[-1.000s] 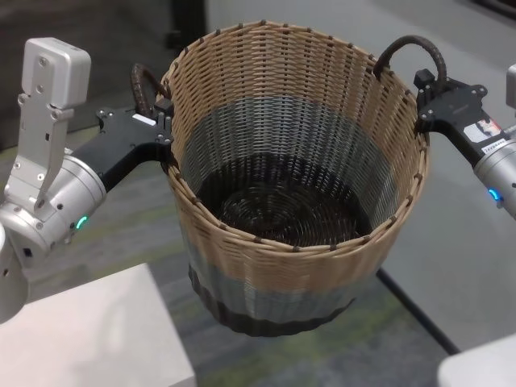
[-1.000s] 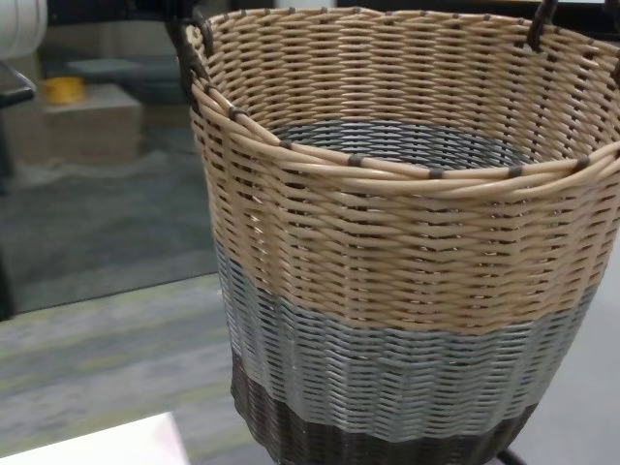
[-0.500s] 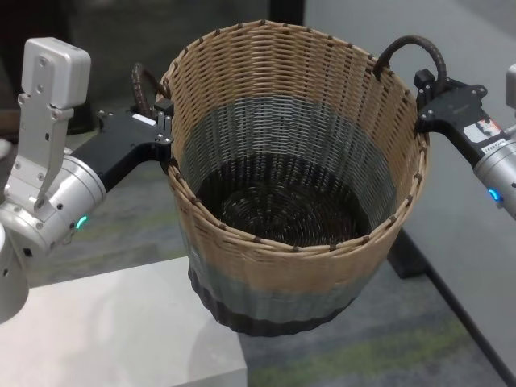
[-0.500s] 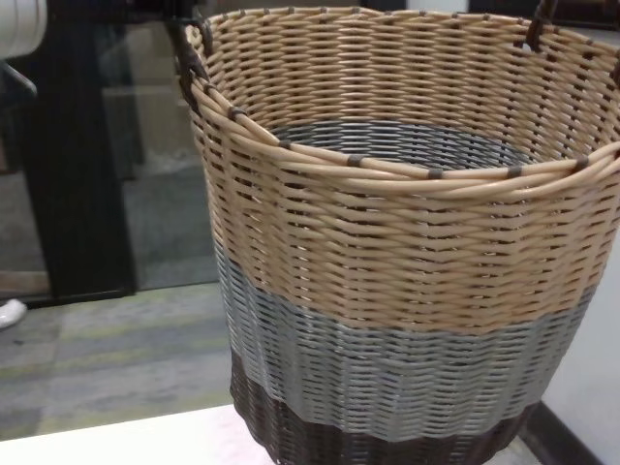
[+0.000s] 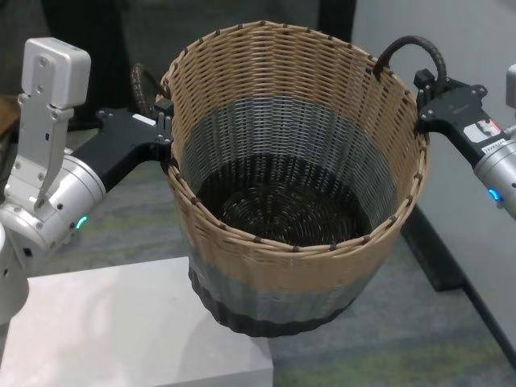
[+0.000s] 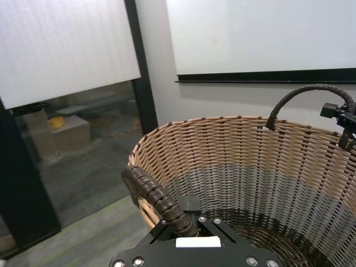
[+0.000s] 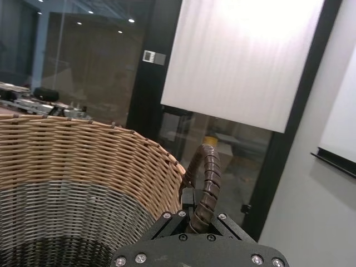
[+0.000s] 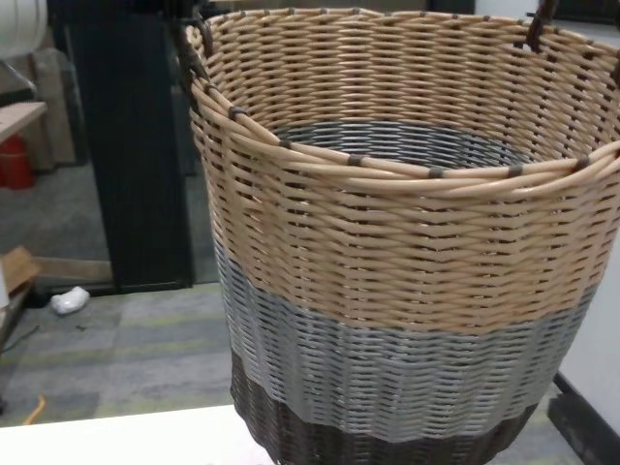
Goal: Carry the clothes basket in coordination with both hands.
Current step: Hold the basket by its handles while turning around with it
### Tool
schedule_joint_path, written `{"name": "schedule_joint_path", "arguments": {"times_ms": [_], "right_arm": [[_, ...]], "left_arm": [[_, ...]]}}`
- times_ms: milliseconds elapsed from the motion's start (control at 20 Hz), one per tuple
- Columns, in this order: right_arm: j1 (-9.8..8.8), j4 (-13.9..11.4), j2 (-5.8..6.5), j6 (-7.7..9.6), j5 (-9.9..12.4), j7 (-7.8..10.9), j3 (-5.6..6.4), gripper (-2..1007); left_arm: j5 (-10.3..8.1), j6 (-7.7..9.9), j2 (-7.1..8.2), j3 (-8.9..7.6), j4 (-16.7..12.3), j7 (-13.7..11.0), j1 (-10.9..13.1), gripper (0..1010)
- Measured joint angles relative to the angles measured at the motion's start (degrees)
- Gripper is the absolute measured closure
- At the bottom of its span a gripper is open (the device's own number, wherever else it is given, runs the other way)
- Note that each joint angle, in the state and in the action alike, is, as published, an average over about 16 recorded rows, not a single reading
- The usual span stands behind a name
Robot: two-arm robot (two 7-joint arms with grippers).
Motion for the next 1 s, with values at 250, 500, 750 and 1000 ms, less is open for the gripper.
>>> {"name": "schedule_joint_path", "arguments": {"times_ms": [250, 500, 750, 1000], "right_arm": [[0.0, 0.0, 0.0, 0.0, 0.0, 0.0, 0.0, 999], [0.0, 0.0, 0.0, 0.0, 0.0, 0.0, 0.0, 999], [0.0, 0.0, 0.0, 0.0, 0.0, 0.0, 0.0, 999], [0.0, 0.0, 0.0, -0.01, 0.0, 0.02, 0.0, 999]], "left_arm": [[0.0, 0.0, 0.0, 0.0, 0.0, 0.0, 0.0, 1010], [0.0, 0.0, 0.0, 0.0, 0.0, 0.0, 0.0, 1010], [0.0, 0.0, 0.0, 0.0, 0.0, 0.0, 0.0, 1010], [0.01, 0.0, -0.01, 0.0, 0.0, 0.0, 0.0, 1010]]}}
